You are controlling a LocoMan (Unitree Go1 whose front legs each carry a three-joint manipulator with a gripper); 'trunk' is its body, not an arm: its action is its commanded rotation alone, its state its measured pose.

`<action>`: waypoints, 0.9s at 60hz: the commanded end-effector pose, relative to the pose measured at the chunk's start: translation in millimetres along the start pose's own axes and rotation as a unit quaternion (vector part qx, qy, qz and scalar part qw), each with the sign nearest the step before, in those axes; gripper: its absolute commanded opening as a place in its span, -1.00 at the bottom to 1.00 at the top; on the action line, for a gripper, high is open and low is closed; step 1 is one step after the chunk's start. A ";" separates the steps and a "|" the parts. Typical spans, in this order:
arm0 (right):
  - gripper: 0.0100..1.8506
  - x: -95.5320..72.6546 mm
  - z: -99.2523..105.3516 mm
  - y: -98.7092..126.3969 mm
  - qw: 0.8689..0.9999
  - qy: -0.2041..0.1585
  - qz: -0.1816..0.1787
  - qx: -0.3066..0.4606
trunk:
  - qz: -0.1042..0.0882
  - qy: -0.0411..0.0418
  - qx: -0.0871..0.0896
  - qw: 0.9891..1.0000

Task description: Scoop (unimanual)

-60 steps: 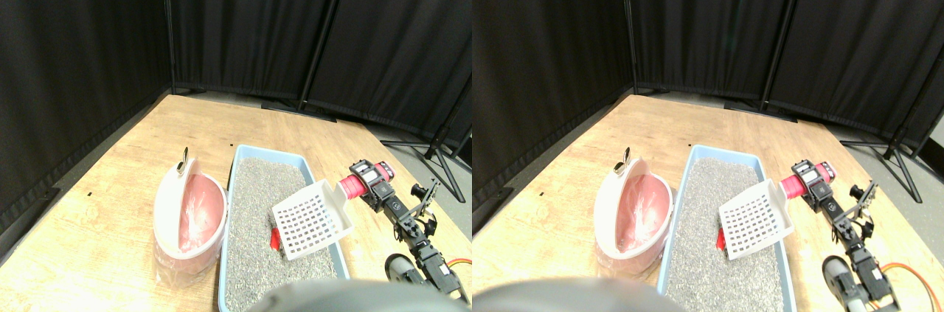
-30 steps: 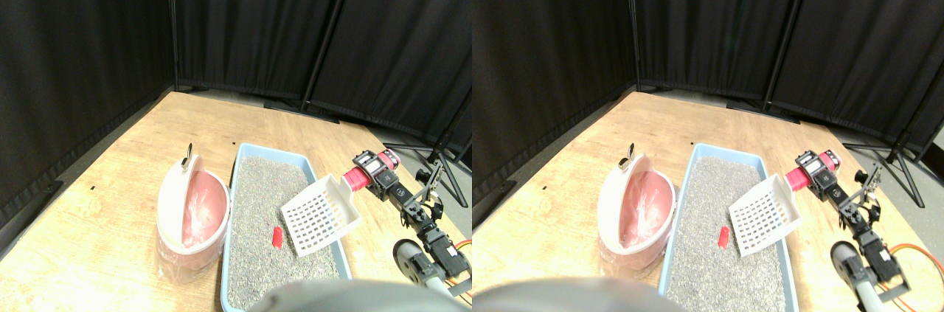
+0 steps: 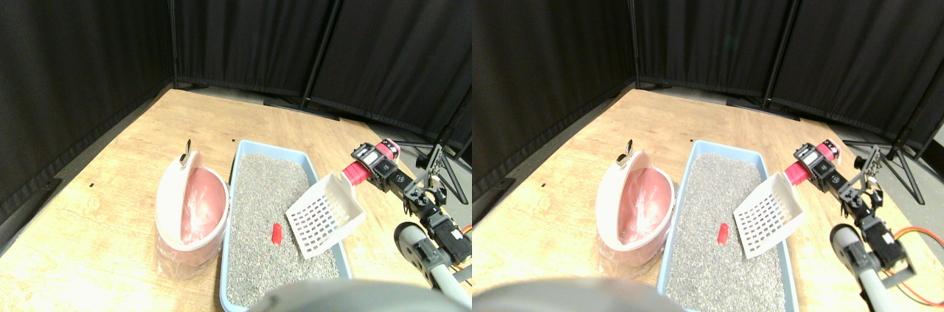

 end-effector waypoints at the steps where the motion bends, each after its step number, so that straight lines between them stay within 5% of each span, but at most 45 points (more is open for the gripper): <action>1: -0.95 4.7 7.3 -2.4 1.000 -0.021 -0.017 -0.005 | 0.010 0.010 -0.007 1.000; 35: -0.95 19.0 -7.3 -6.4 0.997 -0.049 0.029 -0.057 | 0.019 0.017 -0.013 1.000; 54: -0.95 13.4 -2.8 16.7 0.992 -0.080 0.086 -0.042 | 0.017 0.022 -0.015 1.000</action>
